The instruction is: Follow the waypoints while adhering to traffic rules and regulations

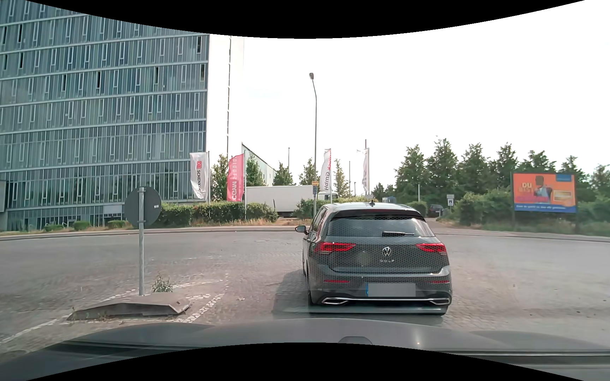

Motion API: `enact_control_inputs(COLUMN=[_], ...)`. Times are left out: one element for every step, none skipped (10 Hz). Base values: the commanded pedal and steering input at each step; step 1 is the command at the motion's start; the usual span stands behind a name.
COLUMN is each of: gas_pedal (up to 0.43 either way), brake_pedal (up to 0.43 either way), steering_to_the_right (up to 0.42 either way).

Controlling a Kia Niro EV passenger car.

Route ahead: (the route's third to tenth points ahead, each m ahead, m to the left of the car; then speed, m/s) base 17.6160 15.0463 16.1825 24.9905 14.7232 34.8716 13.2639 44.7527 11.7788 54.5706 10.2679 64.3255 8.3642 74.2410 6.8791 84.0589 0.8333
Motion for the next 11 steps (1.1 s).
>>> enact_control_inputs(gas_pedal=[0.000,0.000,0.000,0.000,0.000,0.000,0.000,0.000,0.000,0.000,0.000], brake_pedal=[0.189,0.189,0.189,0.189,0.189,0.189,0.189,0.189,0.189,0.189,0.183], steering_to_the_right=[-0.004,-0.004,-0.004,-0.004,-0.005,-0.006,-0.006,-0.006,-0.006,-0.006,-0.006])
